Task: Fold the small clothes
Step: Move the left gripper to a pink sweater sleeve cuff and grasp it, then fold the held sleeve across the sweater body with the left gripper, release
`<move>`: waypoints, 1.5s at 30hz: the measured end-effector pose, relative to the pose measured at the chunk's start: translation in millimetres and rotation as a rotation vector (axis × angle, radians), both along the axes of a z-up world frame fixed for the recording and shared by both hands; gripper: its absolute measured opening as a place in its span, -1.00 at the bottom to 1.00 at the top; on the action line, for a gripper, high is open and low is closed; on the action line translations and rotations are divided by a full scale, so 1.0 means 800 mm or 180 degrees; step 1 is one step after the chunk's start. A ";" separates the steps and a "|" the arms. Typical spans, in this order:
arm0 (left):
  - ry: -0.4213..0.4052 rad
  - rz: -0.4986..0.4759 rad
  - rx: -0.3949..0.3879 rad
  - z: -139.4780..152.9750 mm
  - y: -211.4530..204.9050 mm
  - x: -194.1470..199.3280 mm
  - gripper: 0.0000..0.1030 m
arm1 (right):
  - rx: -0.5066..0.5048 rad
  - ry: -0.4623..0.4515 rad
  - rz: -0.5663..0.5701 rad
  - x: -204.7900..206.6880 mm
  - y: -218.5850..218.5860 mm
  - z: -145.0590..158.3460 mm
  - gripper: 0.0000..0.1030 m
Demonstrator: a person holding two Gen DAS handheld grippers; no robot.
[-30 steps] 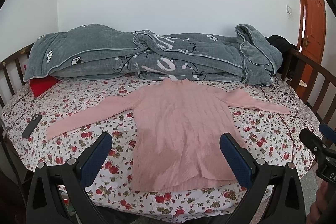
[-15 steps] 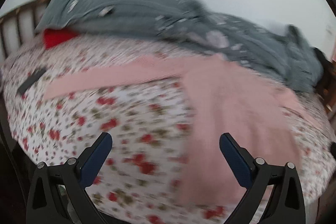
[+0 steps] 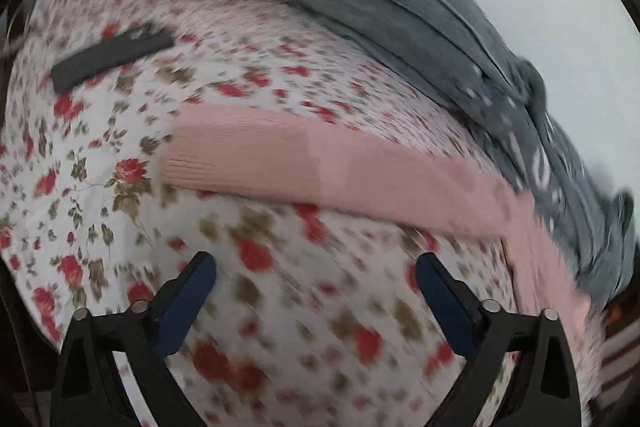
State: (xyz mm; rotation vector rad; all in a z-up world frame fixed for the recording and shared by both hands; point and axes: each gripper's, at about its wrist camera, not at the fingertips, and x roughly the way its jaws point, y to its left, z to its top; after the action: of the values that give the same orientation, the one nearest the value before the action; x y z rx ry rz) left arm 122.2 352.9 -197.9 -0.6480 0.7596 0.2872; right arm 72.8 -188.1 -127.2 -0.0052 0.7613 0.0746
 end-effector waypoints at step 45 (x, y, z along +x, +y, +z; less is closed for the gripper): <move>-0.0358 -0.1758 0.1047 0.173 -0.516 0.312 -0.83 | 0.0404 -0.0166 -0.0980 0.031 -0.299 0.001 0.97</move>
State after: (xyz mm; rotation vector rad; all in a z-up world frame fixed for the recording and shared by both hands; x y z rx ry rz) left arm 371.7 -60.2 -59.2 -0.1272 0.7324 -0.1309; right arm 97.4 -427.7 -126.2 0.2294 0.6966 -0.1698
